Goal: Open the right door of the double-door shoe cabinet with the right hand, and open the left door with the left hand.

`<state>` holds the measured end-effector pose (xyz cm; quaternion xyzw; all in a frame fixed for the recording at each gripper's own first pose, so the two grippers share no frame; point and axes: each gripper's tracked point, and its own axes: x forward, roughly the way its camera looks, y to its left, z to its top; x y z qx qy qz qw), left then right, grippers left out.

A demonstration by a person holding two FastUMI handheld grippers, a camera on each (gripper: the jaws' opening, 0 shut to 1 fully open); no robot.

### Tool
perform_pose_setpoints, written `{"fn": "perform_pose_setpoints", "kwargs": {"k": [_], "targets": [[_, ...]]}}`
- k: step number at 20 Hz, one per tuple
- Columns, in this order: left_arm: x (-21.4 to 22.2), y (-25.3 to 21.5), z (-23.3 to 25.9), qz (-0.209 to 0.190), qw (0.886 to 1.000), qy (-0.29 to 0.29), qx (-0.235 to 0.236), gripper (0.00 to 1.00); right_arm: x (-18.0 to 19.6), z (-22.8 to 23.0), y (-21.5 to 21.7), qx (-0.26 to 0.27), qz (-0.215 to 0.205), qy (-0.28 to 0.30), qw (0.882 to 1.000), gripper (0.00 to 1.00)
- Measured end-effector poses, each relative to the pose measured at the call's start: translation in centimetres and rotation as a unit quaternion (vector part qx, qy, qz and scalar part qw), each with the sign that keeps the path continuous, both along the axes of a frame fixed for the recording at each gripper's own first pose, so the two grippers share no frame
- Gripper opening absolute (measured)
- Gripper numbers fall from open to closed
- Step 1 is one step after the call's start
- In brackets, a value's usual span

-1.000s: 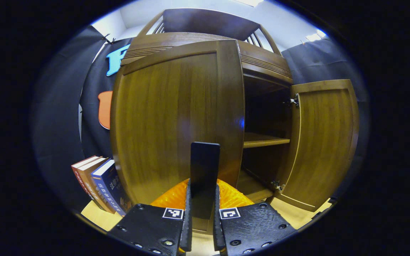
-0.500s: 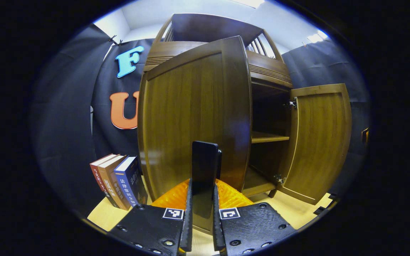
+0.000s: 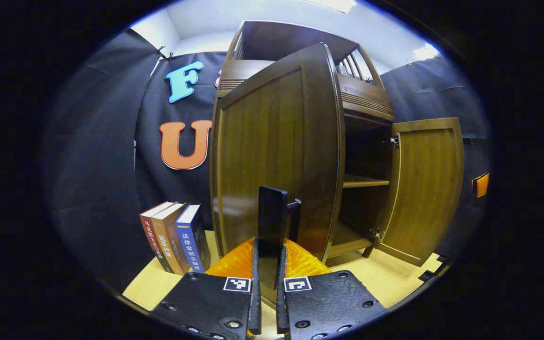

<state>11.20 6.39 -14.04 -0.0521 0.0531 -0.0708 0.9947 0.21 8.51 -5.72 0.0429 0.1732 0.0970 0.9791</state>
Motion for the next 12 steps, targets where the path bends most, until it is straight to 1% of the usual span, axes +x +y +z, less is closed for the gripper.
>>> {"fn": "perform_pose_setpoints", "kwargs": {"k": [1,4,9,10,11,12], "targets": [[-0.2,0.5,0.0,0.004,1.000,0.001,0.005,0.12,0.0,0.1,0.2,0.000,0.003,0.000,1.000,1.00],[-0.8,2.2,-0.2,0.017,1.000,0.007,0.012,0.11,-0.1,-0.1,0.8,0.001,0.012,0.001,1.000,1.00],[-1.5,5.5,-0.7,0.049,0.999,0.014,0.006,0.11,-0.5,-0.6,1.0,0.003,0.017,0.007,1.000,1.00],[-1.3,6.6,-1.2,0.065,0.998,0.022,0.011,0.11,-0.6,-0.8,1.0,0.003,0.017,0.008,1.000,1.00],[-1.4,7.4,-2.3,0.070,0.997,0.040,0.013,0.10,-0.7,-0.8,1.0,0.004,0.018,0.009,1.000,1.00],[-2.6,8.5,-2.0,0.081,0.996,0.043,0.020,0.01,-0.7,-0.9,1.1,0.005,0.018,0.010,1.000,1.00]]}}
